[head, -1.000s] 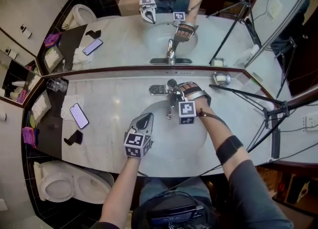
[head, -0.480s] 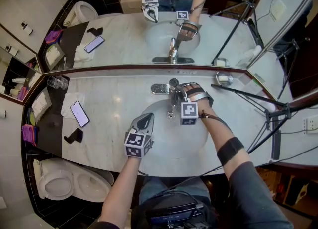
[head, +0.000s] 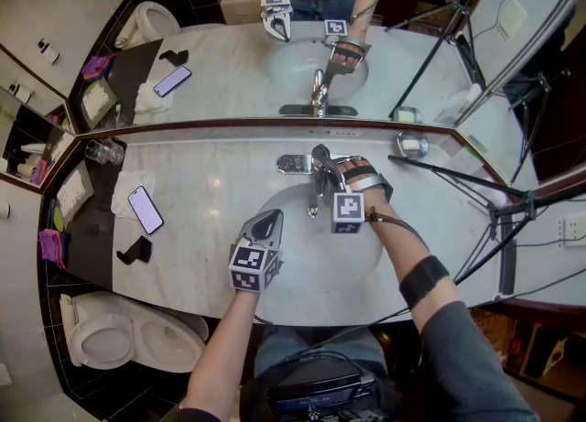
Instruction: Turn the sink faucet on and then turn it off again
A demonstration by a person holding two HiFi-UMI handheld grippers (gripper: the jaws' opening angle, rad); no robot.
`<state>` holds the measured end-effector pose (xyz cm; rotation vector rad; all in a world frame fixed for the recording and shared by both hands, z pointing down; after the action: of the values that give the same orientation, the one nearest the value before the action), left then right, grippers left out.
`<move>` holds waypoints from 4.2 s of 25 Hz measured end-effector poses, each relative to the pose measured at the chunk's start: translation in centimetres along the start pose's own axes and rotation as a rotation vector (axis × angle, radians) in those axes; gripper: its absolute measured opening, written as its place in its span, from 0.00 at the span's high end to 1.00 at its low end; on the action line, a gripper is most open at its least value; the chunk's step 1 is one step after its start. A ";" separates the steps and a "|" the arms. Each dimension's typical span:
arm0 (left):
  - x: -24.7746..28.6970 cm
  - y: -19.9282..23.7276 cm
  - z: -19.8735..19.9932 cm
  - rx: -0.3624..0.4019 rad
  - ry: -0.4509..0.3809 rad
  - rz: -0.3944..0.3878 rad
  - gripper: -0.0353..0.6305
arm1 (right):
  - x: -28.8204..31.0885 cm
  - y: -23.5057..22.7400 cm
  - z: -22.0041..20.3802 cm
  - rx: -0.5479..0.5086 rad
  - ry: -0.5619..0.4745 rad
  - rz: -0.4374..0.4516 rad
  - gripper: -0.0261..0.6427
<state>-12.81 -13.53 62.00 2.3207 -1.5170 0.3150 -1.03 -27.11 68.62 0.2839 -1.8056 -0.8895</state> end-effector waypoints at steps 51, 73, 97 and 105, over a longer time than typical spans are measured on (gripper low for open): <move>-8.3 -1.8 2.7 0.046 -0.058 0.048 0.97 | -14.6 2.7 0.7 0.641 -0.050 -0.199 0.92; -12.4 -4.0 5.0 0.073 -0.123 0.024 0.97 | -25.8 5.8 -3.3 1.215 -0.137 -0.335 0.94; -11.9 -4.1 5.0 0.078 -0.115 0.006 0.97 | -26.5 8.4 -4.9 1.333 -0.137 -0.350 0.94; -11.1 -3.9 5.1 0.084 -0.116 0.018 0.97 | -24.6 8.6 -4.7 1.196 -0.100 -0.334 0.93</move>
<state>-13.76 -4.87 52.59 2.4299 -1.6086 0.2575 15.24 -9.16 57.88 1.3274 -2.2340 0.0890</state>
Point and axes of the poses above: the fingertips, and each gripper's own axes: x forward along the fingers, y to its left, z out of its top, the point moved 2 cm from there along -x, backward along the fingers, and after that the axes turned 6 degrees about -y, right-handed, at the moved point
